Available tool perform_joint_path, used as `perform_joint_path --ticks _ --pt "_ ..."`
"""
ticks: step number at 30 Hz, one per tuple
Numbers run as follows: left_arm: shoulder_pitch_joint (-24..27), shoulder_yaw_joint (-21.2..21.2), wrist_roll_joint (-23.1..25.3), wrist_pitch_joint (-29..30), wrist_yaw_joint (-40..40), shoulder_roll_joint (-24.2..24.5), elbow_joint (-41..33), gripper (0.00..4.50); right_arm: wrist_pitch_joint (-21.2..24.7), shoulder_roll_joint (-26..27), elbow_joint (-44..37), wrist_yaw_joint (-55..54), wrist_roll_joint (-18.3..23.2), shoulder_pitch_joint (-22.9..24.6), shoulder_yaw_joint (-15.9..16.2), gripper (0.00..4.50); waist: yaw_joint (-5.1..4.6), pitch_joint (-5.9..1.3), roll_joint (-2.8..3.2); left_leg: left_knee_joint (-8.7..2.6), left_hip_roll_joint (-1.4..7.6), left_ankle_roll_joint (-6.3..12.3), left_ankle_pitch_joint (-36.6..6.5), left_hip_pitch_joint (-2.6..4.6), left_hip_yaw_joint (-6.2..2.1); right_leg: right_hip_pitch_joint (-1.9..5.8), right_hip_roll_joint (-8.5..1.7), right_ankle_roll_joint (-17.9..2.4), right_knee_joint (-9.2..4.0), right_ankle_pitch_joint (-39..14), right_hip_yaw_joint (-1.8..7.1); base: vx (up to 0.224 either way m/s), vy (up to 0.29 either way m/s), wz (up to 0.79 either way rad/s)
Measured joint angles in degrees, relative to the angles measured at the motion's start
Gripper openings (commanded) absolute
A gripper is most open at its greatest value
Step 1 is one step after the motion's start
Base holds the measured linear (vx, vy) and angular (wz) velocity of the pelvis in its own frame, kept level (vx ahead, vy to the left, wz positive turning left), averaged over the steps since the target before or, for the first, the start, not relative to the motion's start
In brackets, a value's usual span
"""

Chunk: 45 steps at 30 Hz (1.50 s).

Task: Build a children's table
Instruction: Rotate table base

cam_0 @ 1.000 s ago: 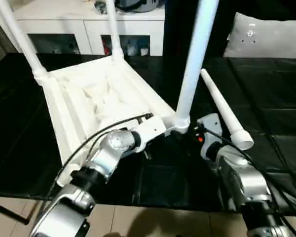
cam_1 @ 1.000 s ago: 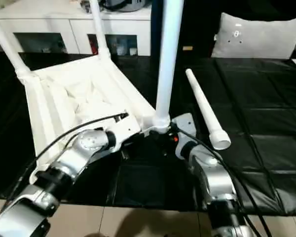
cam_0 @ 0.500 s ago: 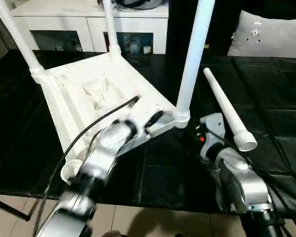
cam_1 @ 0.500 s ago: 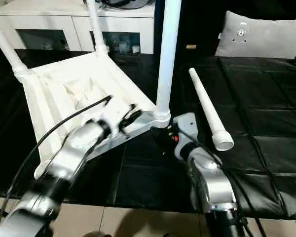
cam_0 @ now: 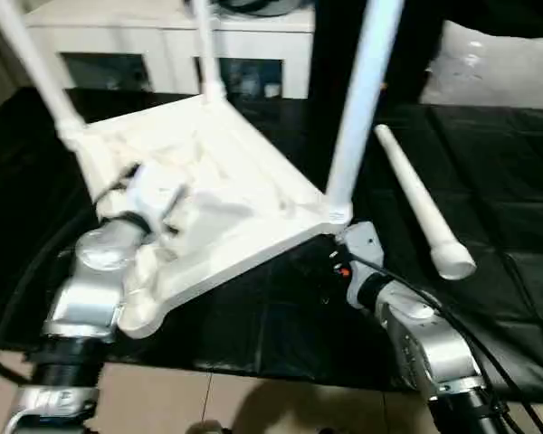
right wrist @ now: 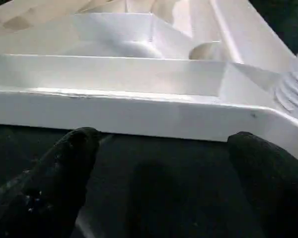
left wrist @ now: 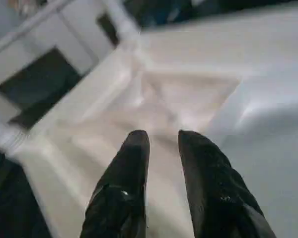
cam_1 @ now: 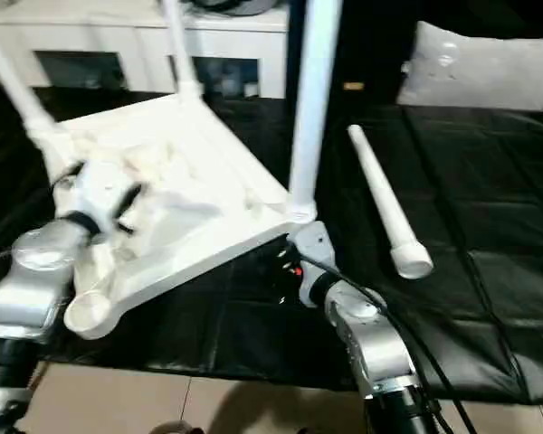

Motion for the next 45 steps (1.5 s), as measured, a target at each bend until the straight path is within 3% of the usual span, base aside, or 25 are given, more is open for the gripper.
perform_joint_path --ticks 4,8,10,15,20,23,26,34,40,45 --pt "2.54 2.11 0.17 4.54 -1.17 3.40 -0.54 0.50 -0.20 0.52 3.07 -0.66 -1.12 -1.27 0.31 4.50 -0.07 -0.02 -0.05 0.02 0.00 -0.01 0.01 0.02 -0.02 0.00 0.01 0.00 0.06 0.00 0.00 0.000 0.000 0.00" --pt "5.18 1.61 2.38 8.53 -2.34 6.09 -0.56 0.36 -0.22 1.99 6.25 -1.87 -1.70 -3.48 1.06 4.50 -0.12 -0.06 -0.18 0.03 0.00 -0.01 0.01 0.03 -0.03 0.00 0.01 0.00 0.08 0.00 0.00 0.000 0.000 0.00" --pt "5.92 1.48 3.09 9.70 -2.36 6.36 -0.58 0.06 -0.24 2.55 6.75 -1.98 -1.86 -3.95 1.17 4.50 0.11 -0.08 -0.25 0.04 -0.01 -0.01 0.01 0.03 -0.04 0.00 0.01 -0.01 0.07 0.00 0.00 0.000 0.000 0.00" --pt "6.57 0.66 2.66 10.99 -4.59 7.24 -1.94 0.01 -0.93 2.83 8.44 -2.20 -1.92 -4.47 1.31 4.50 0.47 -0.28 -0.62 0.04 0.00 -0.02 0.01 0.06 -0.04 0.02 0.01 -0.20 0.08 0.12 0.01 0.000 0.000 0.00" --pt "9.09 -3.57 0.41 10.88 -13.45 10.83 -7.50 0.01 -2.27 3.87 14.30 -3.02 -1.96 -7.06 0.88 4.50 0.66 -0.30 -0.59 0.02 -0.01 -0.02 0.00 0.56 0.04 0.18 0.00 -0.13 0.11 0.08 0.11 0.000 0.000 0.00" --pt "10.79 -7.37 -1.78 6.55 -22.93 14.67 -10.60 0.01 -2.80 4.89 18.74 -3.95 -1.99 -9.93 0.17 4.50 0.56 -0.31 -0.54 0.00 -0.01 -0.02 0.00 0.86 0.08 0.33 0.00 0.00 0.13 0.00 0.17 0.000 0.000 0.00" --pt "11.67 -11.22 -3.85 2.36 -28.65 14.78 -11.82 0.01 -3.14 5.34 20.09 -4.45 -1.97 -11.01 -0.16 4.50 0.09 -0.32 -0.52 0.00 -0.02 -0.03 0.01 0.88 0.11 0.35 0.01 0.00 0.17 0.00 0.24 0.000 0.000 0.00" --pt "10.50 -12.80 -6.53 -1.40 -37.58 17.17 -10.48 0.01 -5.10 5.77 24.77 -4.65 -2.04 -13.18 -0.76 4.50 -1.73 -0.31 -0.52 -0.12 -0.02 -0.10 0.02 0.82 0.20 0.34 0.05 -0.06 0.19 0.01 0.31 0.000 0.000 0.00" --pt "6.76 -16.14 -9.08 -6.01 -42.69 12.22 -5.20 0.01 -6.57 4.19 26.48 -5.30 -2.77 -13.68 -2.32 4.50 -2.21 -0.39 -0.32 -0.11 -0.04 -0.10 0.02 0.87 0.30 0.38 0.03 -0.34 0.20 0.16 0.40 0.000 0.000 0.00" --pt "4.35 -17.69 -9.20 -11.23 -42.02 6.61 1.01 0.01 -7.08 3.09 26.85 -5.92 -3.36 -13.95 -2.90 4.50 -2.32 -0.43 -0.10 -0.07 -0.03 -0.09 0.03 0.90 0.31 0.41 0.03 -0.15 0.21 0.06 0.39 0.000 0.000 0.00"
